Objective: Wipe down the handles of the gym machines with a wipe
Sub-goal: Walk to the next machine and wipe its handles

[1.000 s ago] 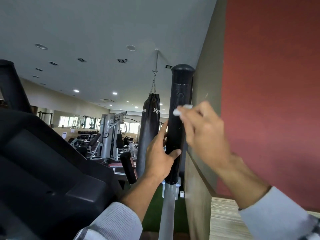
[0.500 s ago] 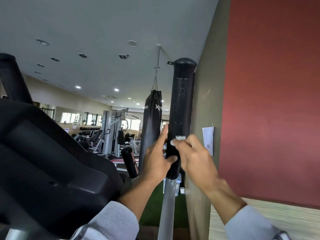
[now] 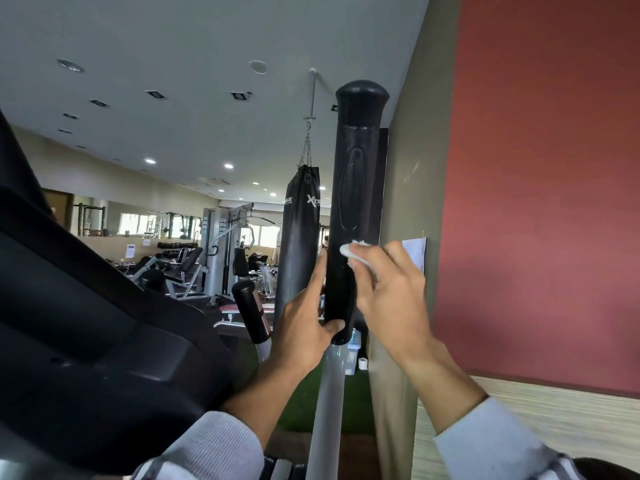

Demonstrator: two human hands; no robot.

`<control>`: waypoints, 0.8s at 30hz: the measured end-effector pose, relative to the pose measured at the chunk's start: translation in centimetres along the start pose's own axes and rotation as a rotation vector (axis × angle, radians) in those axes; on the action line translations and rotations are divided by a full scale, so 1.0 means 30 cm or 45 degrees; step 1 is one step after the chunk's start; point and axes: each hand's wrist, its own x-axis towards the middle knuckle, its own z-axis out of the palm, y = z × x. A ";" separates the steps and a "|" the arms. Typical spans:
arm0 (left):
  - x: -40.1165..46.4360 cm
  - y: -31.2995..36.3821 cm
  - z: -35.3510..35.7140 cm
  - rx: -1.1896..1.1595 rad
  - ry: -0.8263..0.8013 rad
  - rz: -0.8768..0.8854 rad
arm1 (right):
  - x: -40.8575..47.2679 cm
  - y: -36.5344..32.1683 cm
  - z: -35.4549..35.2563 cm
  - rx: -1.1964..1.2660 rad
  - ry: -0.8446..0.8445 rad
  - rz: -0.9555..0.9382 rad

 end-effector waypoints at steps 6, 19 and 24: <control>-0.012 -0.010 0.009 0.143 0.013 0.061 | -0.143 0.050 0.055 0.064 -0.043 0.131; -0.001 -0.056 0.030 0.123 0.036 0.152 | 0.005 -0.087 0.021 0.090 0.162 -0.039; -0.014 -0.043 0.020 0.114 0.011 0.134 | -0.055 -0.028 0.082 -0.146 -0.097 -0.097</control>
